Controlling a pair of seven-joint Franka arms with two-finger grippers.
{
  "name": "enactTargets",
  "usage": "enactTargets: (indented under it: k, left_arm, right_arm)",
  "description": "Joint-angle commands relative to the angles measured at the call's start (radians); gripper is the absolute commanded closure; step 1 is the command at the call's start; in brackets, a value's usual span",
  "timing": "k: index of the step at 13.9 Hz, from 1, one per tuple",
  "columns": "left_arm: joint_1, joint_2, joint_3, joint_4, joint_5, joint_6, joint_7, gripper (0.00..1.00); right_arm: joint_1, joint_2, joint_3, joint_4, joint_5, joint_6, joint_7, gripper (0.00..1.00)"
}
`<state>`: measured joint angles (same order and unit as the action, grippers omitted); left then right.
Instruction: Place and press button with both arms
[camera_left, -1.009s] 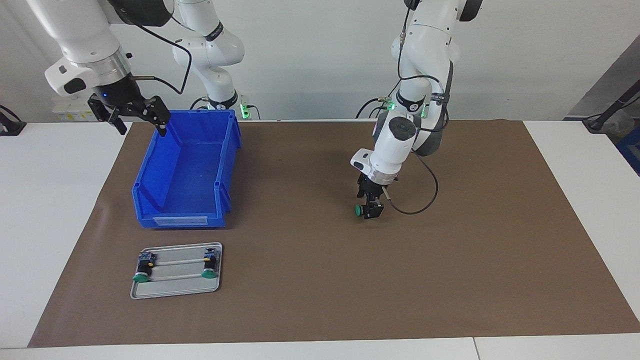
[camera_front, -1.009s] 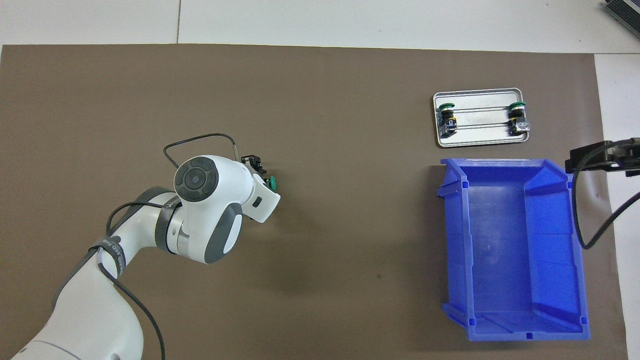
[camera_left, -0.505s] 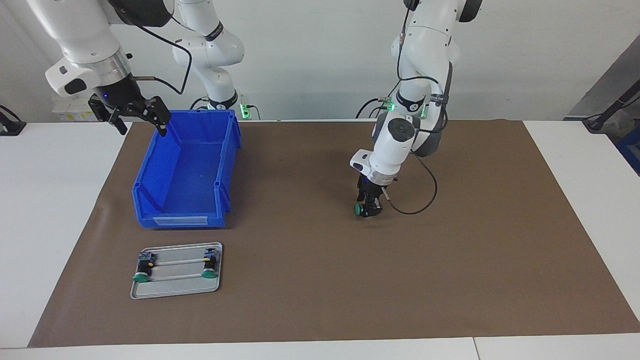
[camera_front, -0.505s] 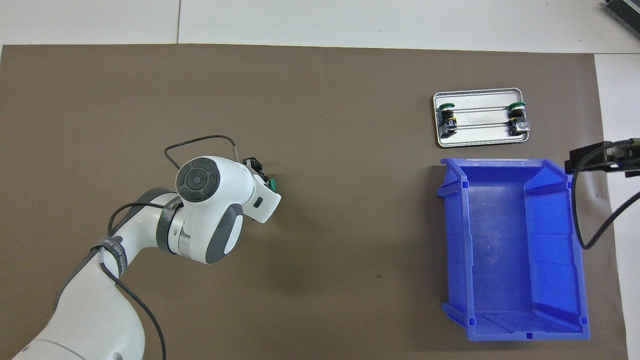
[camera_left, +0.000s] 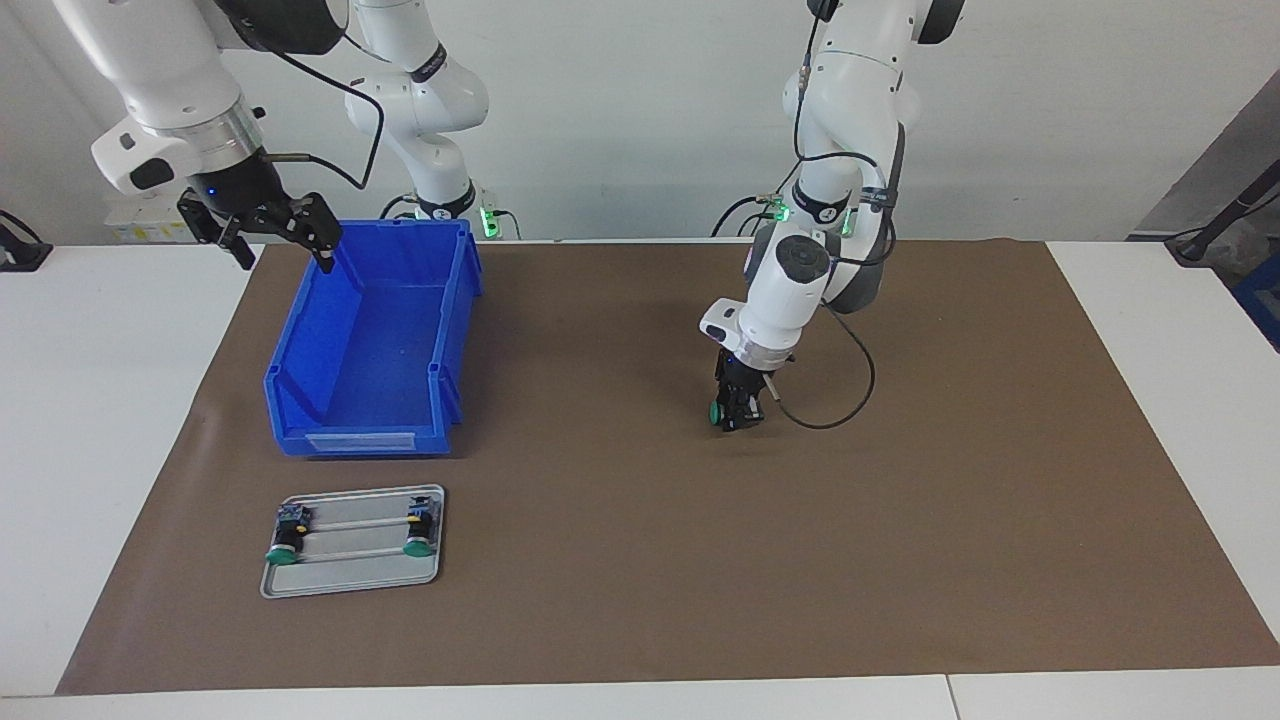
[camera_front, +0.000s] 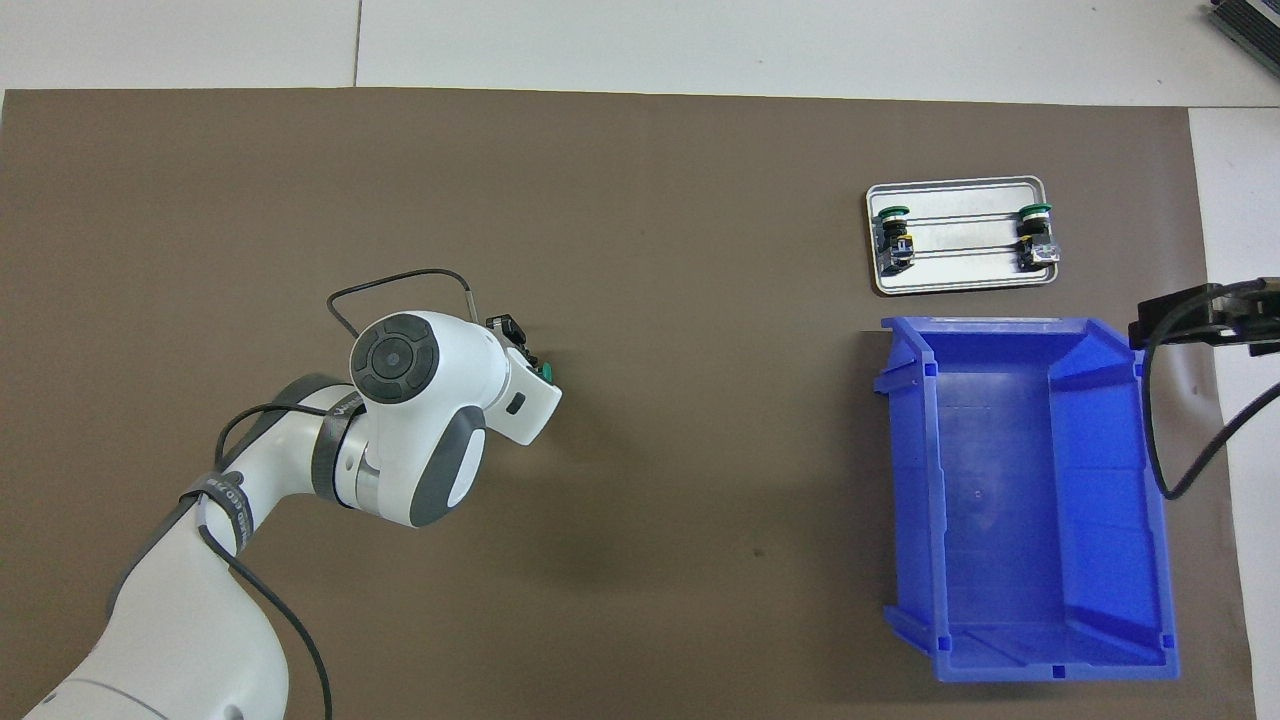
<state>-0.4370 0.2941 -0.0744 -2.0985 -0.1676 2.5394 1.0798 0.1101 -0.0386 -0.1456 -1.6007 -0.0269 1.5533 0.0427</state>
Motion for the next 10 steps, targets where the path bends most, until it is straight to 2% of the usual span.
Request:
enactTargets:
  k: [1,5,8,10]
  left_arm:
    - [-0.005,0.010,0.012,0.021,0.013,0.013,-0.014,0.56]
    - [0.000,0.019,0.010,0.052,0.002,0.013,-0.023,0.58]
    - [-0.002,0.017,0.012,0.042,0.002,0.010,-0.018,0.67]
    - [-0.003,0.016,0.012,0.032,0.002,0.009,-0.017,0.65]
  right_arm:
    - [-0.003,-0.003,-0.003,-0.005,0.002,-0.009,0.013,0.00]
    - [-0.003,-0.003,-0.003,-0.005,0.002,-0.009,0.013,0.00]
    - [-0.003,-0.003,-0.003,-0.005,0.002,-0.009,0.014,0.00]
    - [-0.003,-0.003,-0.003,-0.005,0.002,-0.009,0.014,0.00]
